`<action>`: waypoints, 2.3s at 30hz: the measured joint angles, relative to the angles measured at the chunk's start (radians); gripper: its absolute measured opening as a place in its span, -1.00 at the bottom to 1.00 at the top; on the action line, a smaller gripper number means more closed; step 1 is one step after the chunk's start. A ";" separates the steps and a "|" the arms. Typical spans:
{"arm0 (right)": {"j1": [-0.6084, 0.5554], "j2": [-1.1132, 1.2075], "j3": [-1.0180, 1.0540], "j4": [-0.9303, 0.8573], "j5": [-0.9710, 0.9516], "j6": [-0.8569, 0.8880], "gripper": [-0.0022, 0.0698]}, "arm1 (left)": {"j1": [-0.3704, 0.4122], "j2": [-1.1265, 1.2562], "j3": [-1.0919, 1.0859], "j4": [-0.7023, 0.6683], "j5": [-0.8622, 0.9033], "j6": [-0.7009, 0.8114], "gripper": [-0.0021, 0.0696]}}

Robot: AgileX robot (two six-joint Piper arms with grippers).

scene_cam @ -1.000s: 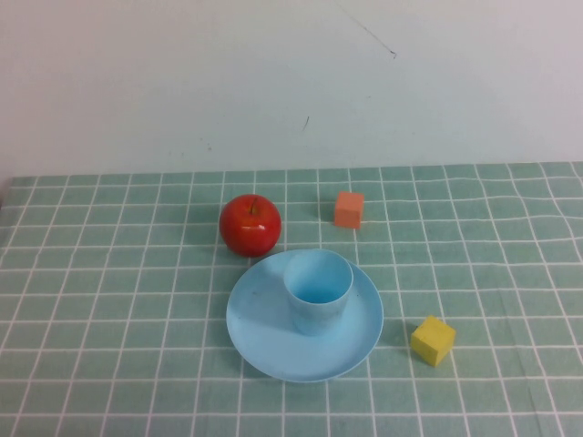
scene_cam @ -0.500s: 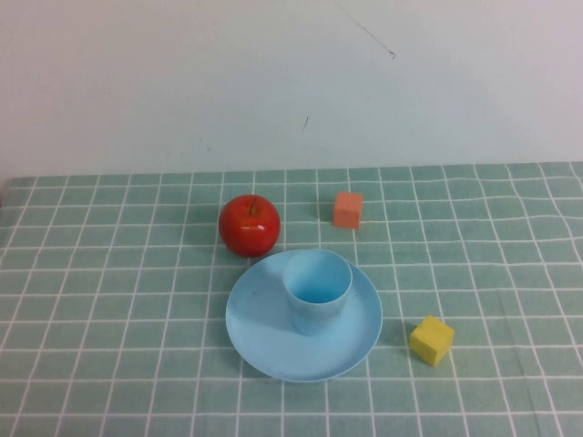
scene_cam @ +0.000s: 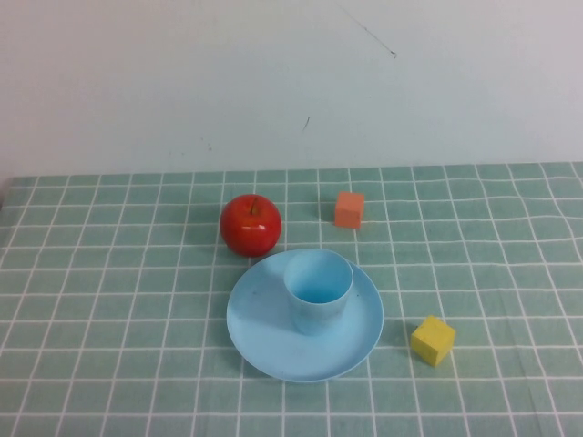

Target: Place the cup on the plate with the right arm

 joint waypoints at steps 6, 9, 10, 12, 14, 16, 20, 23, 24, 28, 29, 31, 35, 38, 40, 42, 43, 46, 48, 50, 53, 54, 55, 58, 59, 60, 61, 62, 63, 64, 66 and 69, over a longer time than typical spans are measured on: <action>-0.002 0.000 0.004 0.019 0.115 -0.026 -0.94 | 0.000 0.000 0.000 0.000 0.000 0.000 -0.95; -0.002 0.000 0.004 0.037 0.124 -0.028 -0.95 | 0.000 0.000 0.000 0.000 0.000 0.000 -0.95; -0.002 0.000 0.004 0.048 0.124 -0.031 -0.95 | 0.000 0.000 0.000 0.000 0.000 0.000 -0.95; -0.002 0.000 0.004 0.069 0.124 -0.056 -0.95 | 0.000 0.000 0.000 0.000 0.000 0.000 -0.95; -0.002 0.000 0.004 0.096 0.124 -0.083 -0.95 | 0.000 0.000 0.000 0.000 0.000 0.000 -0.95; -0.002 0.000 0.004 0.111 0.124 -0.103 -0.95 | 0.000 0.000 0.000 0.000 0.000 0.000 -0.95; -0.002 0.000 0.004 0.125 0.124 -0.109 -0.95 | 0.000 0.000 0.000 0.000 0.000 0.000 -0.95; -0.002 0.000 0.004 0.125 0.124 -0.109 -0.95 | 0.000 0.000 0.000 0.000 0.000 0.000 -0.95; -0.002 0.000 0.004 0.125 0.124 -0.109 -0.95 | 0.000 0.000 0.000 0.000 0.000 0.000 -0.95; -0.002 0.000 0.004 0.125 0.124 -0.109 -0.95 | 0.000 0.000 0.000 0.000 0.000 0.000 -0.95; -0.002 0.000 0.004 0.125 0.124 -0.109 -0.95 | 0.000 0.000 0.000 0.000 0.000 0.000 -0.95; -0.002 0.000 0.004 0.125 0.124 -0.109 -0.95 | 0.000 0.000 0.000 0.000 0.000 0.000 -0.95; -0.002 0.000 0.004 0.125 0.124 -0.109 -0.95 | 0.000 0.000 0.000 0.000 0.000 0.000 -0.95; -0.002 0.000 0.004 0.125 0.124 -0.109 -0.95 | 0.000 0.000 0.000 0.000 0.000 0.000 -0.95; -0.002 0.000 0.004 0.125 0.126 -0.105 -0.95 | 0.000 0.000 0.000 0.000 0.000 0.000 -0.95; -0.002 0.000 0.004 0.126 0.126 -0.074 -0.95 | 0.000 0.000 0.000 0.000 0.000 0.000 -0.95; -0.002 0.000 0.004 0.126 0.126 -0.054 -0.95 | 0.000 0.000 0.000 0.000 0.000 0.000 -0.95; -0.002 0.000 0.004 0.126 0.126 -0.009 -0.95 | 0.000 0.000 0.000 0.000 0.000 0.000 -0.95; -0.002 0.000 0.004 0.126 0.126 0.006 -0.95 | 0.000 0.000 0.000 0.000 0.000 0.000 -0.95; 0.005 0.000 0.004 0.126 0.126 0.012 -0.95 | 0.000 0.000 0.000 0.000 0.000 0.000 -0.95; 0.034 0.000 0.004 0.126 0.126 0.019 -0.95 | 0.000 0.000 0.000 0.000 0.000 0.000 -0.95; 0.042 0.000 0.004 0.126 0.126 0.019 -0.95 | 0.000 0.000 0.000 0.000 0.000 0.000 -0.95; 0.048 0.000 0.004 0.126 0.126 0.019 -0.95 | 0.000 0.000 0.000 0.000 0.000 0.000 -0.95; 0.048 0.000 0.004 0.126 0.126 0.021 -0.95 | 0.000 0.000 0.000 0.000 0.000 0.000 -0.95; 0.048 0.000 0.004 0.126 0.126 0.021 -0.95 | 0.000 0.000 0.000 0.000 0.000 0.000 -0.95; 0.048 0.000 0.004 0.126 0.126 0.021 -0.95 | 0.000 0.000 0.000 0.000 0.000 0.000 -0.95; 0.048 0.000 0.004 0.126 0.126 0.021 -0.95 | 0.000 0.000 0.000 0.000 0.000 0.000 -0.95; 0.048 0.000 0.004 0.126 0.126 0.021 -0.95 | 0.000 0.000 0.000 0.000 0.000 0.000 -0.95; 0.048 0.000 0.004 0.126 0.126 0.021 -0.95 | 0.000 0.000 0.000 0.000 0.000 0.000 -0.95; 0.048 0.000 0.004 0.126 0.126 0.021 -0.95 | 0.000 0.000 0.000 0.000 0.000 0.000 -0.95; 0.050 0.000 0.004 0.126 0.126 0.021 -0.95 | 0.000 0.000 0.000 0.000 0.000 0.000 -0.95; 0.058 0.000 0.004 0.126 0.126 0.021 -0.95 | 0.000 0.000 0.000 0.000 0.000 0.000 -0.95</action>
